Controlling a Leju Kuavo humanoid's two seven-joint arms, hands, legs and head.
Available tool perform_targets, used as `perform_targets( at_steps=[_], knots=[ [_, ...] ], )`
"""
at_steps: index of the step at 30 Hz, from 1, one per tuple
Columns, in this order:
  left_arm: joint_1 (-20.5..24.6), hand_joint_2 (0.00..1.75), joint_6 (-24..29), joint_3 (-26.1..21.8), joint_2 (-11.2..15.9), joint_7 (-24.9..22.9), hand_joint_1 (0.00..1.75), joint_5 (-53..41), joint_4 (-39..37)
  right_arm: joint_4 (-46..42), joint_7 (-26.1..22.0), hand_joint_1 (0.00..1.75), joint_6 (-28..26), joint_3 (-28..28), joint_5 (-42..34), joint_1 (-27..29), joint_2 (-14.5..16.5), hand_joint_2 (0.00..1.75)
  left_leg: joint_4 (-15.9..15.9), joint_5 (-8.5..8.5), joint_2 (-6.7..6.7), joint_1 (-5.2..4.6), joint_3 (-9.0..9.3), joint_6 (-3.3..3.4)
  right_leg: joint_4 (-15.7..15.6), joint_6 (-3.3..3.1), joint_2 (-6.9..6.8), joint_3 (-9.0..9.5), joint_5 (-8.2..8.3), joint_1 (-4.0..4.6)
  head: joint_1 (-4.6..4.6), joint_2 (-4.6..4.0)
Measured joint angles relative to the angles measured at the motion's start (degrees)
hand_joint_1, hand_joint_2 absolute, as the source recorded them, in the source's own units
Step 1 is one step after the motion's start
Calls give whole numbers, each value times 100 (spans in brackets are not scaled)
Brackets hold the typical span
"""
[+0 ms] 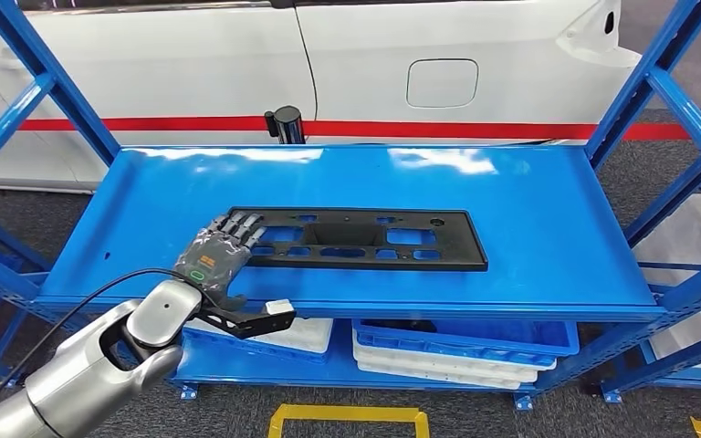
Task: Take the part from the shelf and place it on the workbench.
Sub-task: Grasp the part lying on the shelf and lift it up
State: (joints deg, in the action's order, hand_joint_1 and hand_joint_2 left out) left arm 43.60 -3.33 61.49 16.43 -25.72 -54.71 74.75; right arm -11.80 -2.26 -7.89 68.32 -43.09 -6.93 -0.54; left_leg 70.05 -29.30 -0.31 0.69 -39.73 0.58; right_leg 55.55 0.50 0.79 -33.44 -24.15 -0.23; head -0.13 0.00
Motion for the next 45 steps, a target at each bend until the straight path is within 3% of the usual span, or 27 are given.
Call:
perform_targets(
  at_steps=[2,4,7,9,12,13,14,15,17,19,23,25,28,29,30,31,32,34,35,36,39,41,42,44,45],
  knots=[
    [52,175,2,-4,-1,-27,0,53,-69,0,1,0,0,1,11,-4,2,0,-861,353,4,-32,422,66,1,4,1,27,-3,14,-1,-1],
    [115,175,3,-29,-1,-65,0,125,-170,0,2,0,0,3,32,-10,8,0,-1432,523,11,-71,698,118,1,35,5,34,-7,31,-1,-1],
    [199,175,9,-91,5,-87,0,266,-314,0,8,0,1,9,47,-9,11,0,-1528,586,4,-76,723,179,-5,122,-9,22,2,22,-3,-1],
    [255,175,14,-120,8,-89,0,374,-385,0,11,0,2,18,50,-7,10,0,-1575,647,0,-40,752,235,203,168,-20,-66,-154,20,7,0],
    [317,175,16,-148,9,-97,0,558,-479,0,19,0,2,32,51,-2,13,0,-1591,676,2,-29,762,267,1280,230,-24,-558,-701,-7,31,0],
    [323,175,16,-151,9,-99,0,606,-511,0,22,0,2,36,51,2,12,0,-1589,675,2,-33,760,266,1602,247,-25,-717,-803,-16,32,0],
    [327,175,16,-154,9,-100,0,635,-541,0,25,0,2,39,51,6,11,0,-1588,674,2,-35,760,265,1698,256,-26,-773,-779,-21,33,0],
    [333,175,16,-158,9,-100,0,655,-567,0,28,0,2,42,51,9,9,0,-1587,671,1,-36,764,261,1584,260,-26,-729,-660,-25,33,0],
    [363,175,16,-178,9,-101,0,685,-606,0,29,0,2,44,51,5,7,0,-1586,657,-4,-35,784,241,708,241,-29,-315,-236,-28,34,-1],
    [409,175,15,-200,13,-101,0,717,-642,0,28,0,2,44,55,-2,6,0,-1586,642,-8,-53,788,198,26,190,-31,8,16,-8,33,-1],
    [443,175,18,-218,16,-101,0,785,-694,1,34,0,2,46,55,0,2,0,-1598,629,-7,-50,773,88,-80,66,-25,32,52,27,30,-1],
    [462,175,25,-228,17,-102,0,827,-697,1,31,0,2,45,46,-5,-1,0,-1351,452,-2,-32,661,31,-101,8,-25,33,76,8,19,0],
    [494,175,36,-231,17,-125,0,851,-697,0,27,0,2,45,37,-7,-1,0,-128,-139,1,-18,111,-37,-105,-23,-28,30,82,-1,1,0],
    [497,175,47,-228,16,-140,0,853,-697,0,27,0,2,45,39,-5,-1,0,254,-268,1,-16,-72,-51,-104,-24,-28,29,82,0,-1,0],
    [499,175,66,-225,16,-156,0,849,-697,0,27,0,2,46,43,-3,-1,0,420,-290,2,-13,-159,-56,-104,-24,-28,29,81,0,-2,-1],
    [508,175,95,-223,16,-169,0,840,-696,0,27,0,2,46,48,-2,-1,0,344,-203,2,-9,-131,-58,-103,-23,-27,32,79,-2,-2,-1],
    [530,175,133,-222,16,-182,0,830,-696,0,27,0,2,46,56,-3,-1,0,12,-12,3,-3,21,-58,-102,-18,-26,38,76,-4,-3,-1],
    [596,175,217,-223,15,-204,0,808,-696,1,26,0,2,45,79,-7,-2,0,-945,404,6,6,485,-52,-93,8,-21,47,63,8,-4,-1],
    [628,175,259,-223,14,-214,0,803,-696,1,24,0,2,45,91,-10,-3,0,-1314,536,3,3,659,-33,-90,29,-18,44,59,21,-1,-1],
    [646,175,298,-224,13,-222,0,803,-697,1,22,0,2,45,99,-11,-4,0,-1491,583,-1,-3,740,-8,-89,51,-15,36,59,35,2,-1],
    [665,175,422,-234,12,-250,0,838,-705,2,19,0,2,46,104,-10,-5,0,-1551,603,-10,-30,746,102,-100,130,-12,20,68,26,10,0],
    [697,175,540,-250,9,-257,0,873,-719,1,19,0,2,47,107,-10,-5,0,-1571,627,-7,-22,763,178,78,192,-19,-49,-63,9,15,0],
    [712,175,599,-256,7,-252,0,889,-733,1,19,0,2,48,111,-11,-4,0,-1580,634,-4,-14,773,204,361,213,-23,-172,-223,2,22,0],
    [724,175,707,-260,1,-231,0,927,-784,0,20,0,2,48,129,-9,-2,0,-1579,631,2,-22,778,234,1209,239,-27,-566,-604,-4,36,0],
    [723,175,745,-258,-4,-221,0,944,-820,0,21,0,2,49,141,-6,-2,0,-1578,629,4,-31,778,237,1550,243,-27,-740,-704,-6,38,0]
  ],
)
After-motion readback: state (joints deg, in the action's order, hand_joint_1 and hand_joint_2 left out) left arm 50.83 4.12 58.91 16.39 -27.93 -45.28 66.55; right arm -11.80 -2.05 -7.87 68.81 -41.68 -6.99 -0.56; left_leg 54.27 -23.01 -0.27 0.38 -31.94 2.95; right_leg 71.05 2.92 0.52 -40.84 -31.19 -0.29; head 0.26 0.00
